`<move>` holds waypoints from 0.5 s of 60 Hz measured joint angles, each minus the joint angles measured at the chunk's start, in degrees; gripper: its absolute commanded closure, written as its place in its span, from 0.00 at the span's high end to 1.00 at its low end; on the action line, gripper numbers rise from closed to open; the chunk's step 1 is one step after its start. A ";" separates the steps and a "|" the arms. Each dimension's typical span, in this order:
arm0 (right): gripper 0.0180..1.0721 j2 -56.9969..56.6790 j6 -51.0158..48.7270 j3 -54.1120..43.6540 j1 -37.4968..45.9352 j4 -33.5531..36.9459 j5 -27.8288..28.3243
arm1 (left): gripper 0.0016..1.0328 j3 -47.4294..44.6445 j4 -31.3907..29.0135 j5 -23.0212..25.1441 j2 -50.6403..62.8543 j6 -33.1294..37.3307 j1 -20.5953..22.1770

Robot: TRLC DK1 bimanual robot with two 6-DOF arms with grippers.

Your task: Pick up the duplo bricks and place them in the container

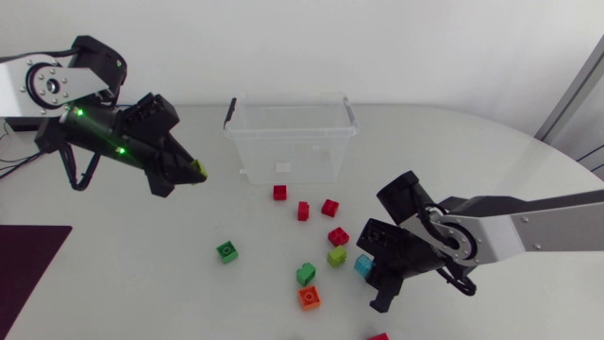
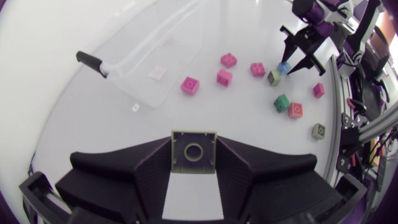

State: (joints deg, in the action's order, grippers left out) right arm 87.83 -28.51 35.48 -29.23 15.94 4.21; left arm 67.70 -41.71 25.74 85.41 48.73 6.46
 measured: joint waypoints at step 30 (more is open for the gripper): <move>0.23 -5.20 0.39 3.72 2.25 4.52 0.04 | 0.30 16.44 17.64 2.51 13.38 -18.82 5.14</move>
State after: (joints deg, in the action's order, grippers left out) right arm 82.63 -28.12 39.20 -26.98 20.47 4.25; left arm 84.14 -24.08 28.25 98.78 29.91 11.60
